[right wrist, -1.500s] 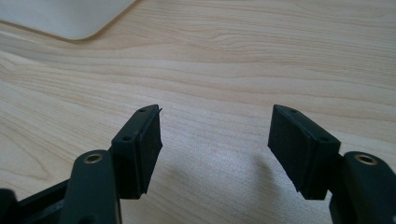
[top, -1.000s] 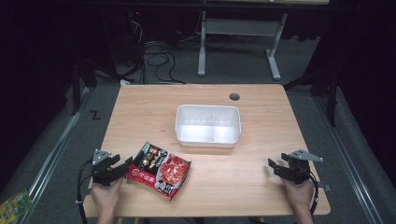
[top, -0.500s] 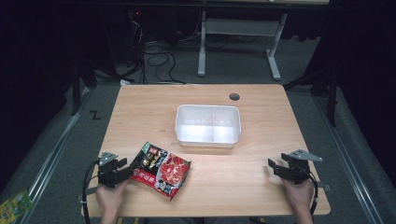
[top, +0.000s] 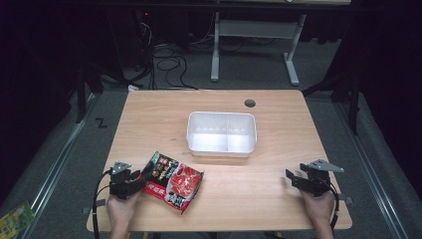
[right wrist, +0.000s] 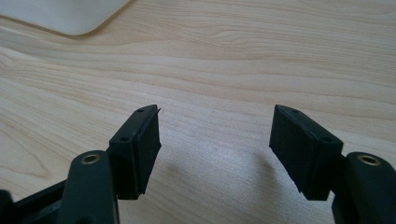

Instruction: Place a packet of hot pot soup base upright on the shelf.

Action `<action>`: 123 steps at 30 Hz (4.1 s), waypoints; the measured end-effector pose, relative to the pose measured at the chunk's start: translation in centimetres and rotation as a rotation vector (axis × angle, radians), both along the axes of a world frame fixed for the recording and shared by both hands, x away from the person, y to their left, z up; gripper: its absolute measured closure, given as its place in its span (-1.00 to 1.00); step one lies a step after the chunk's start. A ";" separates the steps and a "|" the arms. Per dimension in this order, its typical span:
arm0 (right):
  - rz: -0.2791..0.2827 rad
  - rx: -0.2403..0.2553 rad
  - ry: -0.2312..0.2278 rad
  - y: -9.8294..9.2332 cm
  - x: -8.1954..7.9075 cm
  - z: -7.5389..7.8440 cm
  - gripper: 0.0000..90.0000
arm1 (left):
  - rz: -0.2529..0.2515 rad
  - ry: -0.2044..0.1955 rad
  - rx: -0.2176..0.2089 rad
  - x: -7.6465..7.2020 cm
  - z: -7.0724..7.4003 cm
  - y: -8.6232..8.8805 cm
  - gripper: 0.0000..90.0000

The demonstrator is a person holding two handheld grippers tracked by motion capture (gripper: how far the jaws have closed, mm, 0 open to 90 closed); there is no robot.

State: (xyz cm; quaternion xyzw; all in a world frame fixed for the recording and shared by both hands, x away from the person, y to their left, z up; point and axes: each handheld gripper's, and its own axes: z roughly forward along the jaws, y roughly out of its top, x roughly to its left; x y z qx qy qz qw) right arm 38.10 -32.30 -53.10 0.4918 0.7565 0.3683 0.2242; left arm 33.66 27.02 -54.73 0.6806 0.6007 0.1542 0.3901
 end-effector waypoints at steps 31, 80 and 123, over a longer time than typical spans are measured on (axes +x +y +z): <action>-0.002 -0.010 0.011 0.2 0.1 -0.1 -0.25 | -0.093 0.024 -0.124 0.3 2.2 -0.6 0.97; 0.003 0.011 -0.014 0.0 -0.1 0.0 -0.25 | -0.389 -0.285 -0.098 -0.5 15.8 -9.5 0.97; 0.002 0.017 -0.012 -0.1 -0.1 0.0 -0.26 | -0.281 -0.381 0.013 4.2 20.3 -11.0 0.96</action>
